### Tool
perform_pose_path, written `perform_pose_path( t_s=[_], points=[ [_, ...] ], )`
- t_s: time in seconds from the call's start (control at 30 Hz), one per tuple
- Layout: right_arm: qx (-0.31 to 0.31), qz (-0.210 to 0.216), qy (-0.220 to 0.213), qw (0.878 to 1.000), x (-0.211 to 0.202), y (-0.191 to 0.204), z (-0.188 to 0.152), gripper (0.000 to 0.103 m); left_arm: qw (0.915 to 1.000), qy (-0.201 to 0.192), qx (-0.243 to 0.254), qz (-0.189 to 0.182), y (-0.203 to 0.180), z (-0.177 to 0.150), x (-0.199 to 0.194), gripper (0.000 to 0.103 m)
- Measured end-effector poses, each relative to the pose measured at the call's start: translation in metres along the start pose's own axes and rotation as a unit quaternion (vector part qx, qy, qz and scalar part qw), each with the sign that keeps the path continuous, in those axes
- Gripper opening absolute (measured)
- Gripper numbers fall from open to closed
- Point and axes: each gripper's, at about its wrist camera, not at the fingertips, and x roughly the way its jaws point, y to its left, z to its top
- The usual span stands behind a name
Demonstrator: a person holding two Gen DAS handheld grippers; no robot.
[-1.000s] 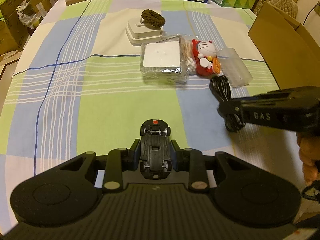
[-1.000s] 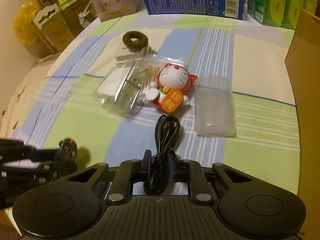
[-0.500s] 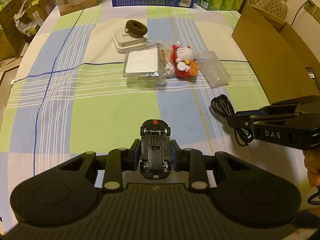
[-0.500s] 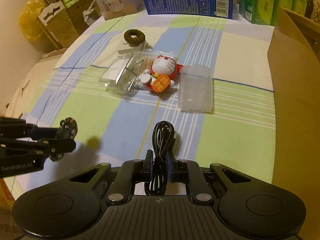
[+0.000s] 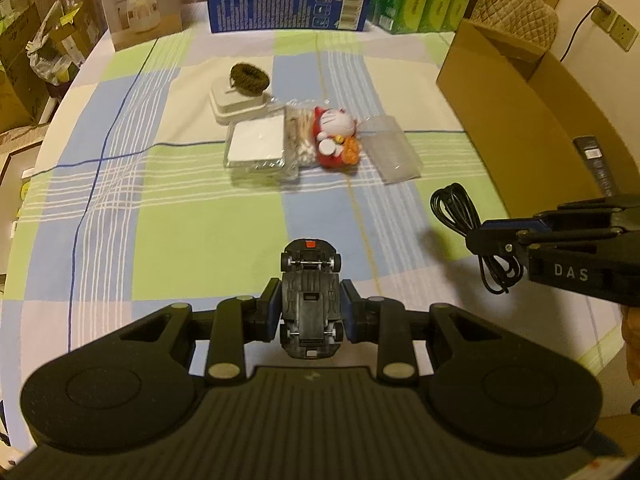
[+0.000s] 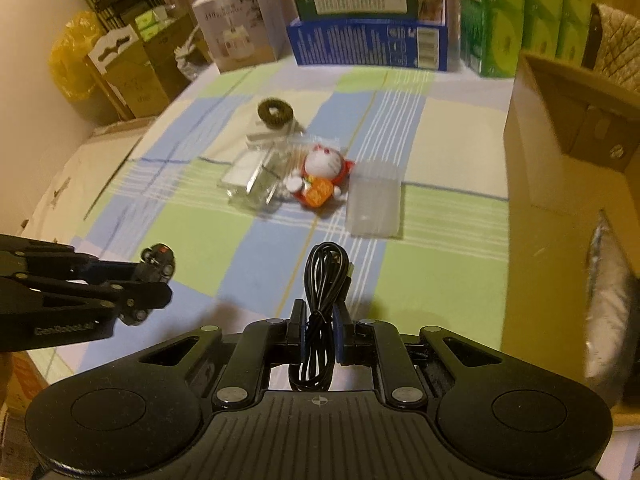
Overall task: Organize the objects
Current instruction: 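Lift the toy car and cable and carry both toward the cardboard box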
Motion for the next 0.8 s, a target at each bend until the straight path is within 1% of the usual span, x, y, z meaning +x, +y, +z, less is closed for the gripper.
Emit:
perform_pose_path(
  t_s=[0.23,0.47,0.8],
  points=[
    [-0.002,-0.002,-0.031,1.000,-0.039,0.004,0.004,0.009,0.9998,-0.018,0.004,-0.005,-0.019,0.007,-0.027,0.025],
    [-0.003,-0.006,-0.055,0.998,-0.073,0.001,0.006,0.009,0.9992,-0.036,0.011,-0.012,-0.040,0.013,-0.051,0.025],
    [0.000,-0.009,-0.081,0.997,-0.110,-0.010,0.004,0.009,0.9980,-0.055,0.025,-0.017,-0.067,0.020,-0.076,0.025]
  ],
)
